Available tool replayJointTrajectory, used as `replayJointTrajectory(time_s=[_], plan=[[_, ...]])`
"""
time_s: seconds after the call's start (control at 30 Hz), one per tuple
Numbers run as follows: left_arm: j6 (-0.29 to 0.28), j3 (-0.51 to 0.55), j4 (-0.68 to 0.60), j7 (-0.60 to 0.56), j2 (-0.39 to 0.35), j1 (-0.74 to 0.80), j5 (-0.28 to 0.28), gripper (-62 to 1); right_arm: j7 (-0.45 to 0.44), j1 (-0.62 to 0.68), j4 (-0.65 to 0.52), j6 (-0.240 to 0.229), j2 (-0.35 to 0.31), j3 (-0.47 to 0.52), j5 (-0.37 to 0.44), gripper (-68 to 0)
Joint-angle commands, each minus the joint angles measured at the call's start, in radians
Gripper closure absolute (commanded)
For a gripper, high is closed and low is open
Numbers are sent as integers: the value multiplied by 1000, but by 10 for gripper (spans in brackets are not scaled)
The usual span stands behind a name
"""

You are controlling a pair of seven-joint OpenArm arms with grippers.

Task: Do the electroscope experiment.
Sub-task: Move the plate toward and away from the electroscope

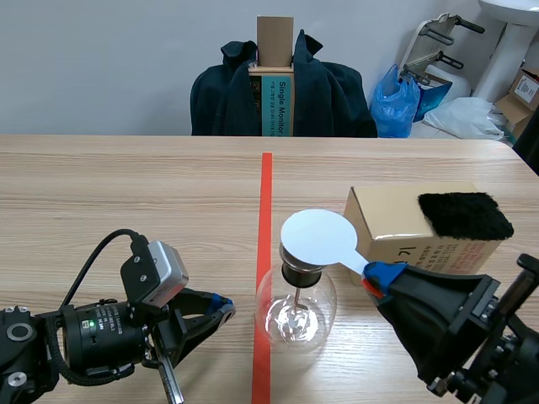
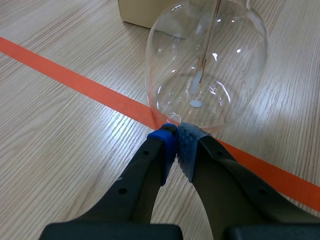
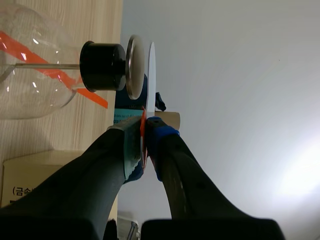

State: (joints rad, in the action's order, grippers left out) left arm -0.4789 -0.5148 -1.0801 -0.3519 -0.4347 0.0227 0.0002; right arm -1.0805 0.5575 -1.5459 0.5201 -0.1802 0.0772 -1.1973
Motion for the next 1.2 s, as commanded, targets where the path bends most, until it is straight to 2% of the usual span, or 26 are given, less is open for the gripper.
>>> replayJointTrajectory(time_s=[0.0, 0.23, 0.67, 0.93, 1.17], plan=[[-2, 10, -13, -17, 8, 5, -10, -23, -12, -10, -24, 11, -8, 6, 12, -8], [-2, 10, -13, -17, 8, 5, -10, -23, -49, -9, -24, 11, -8, 6, 12, -8], [-2, 10, -13, -17, 8, 5, -10, -23, -33, -9, -24, 11, -8, 6, 12, -8], [-2, 10, -13, -17, 8, 5, -10, -23, 62, -9, -24, 11, -8, 8, 21, -8], [-2, 10, -13, -17, 8, 5, -10, -23, 224, -9, -24, 11, -8, 8, 23, -8]])
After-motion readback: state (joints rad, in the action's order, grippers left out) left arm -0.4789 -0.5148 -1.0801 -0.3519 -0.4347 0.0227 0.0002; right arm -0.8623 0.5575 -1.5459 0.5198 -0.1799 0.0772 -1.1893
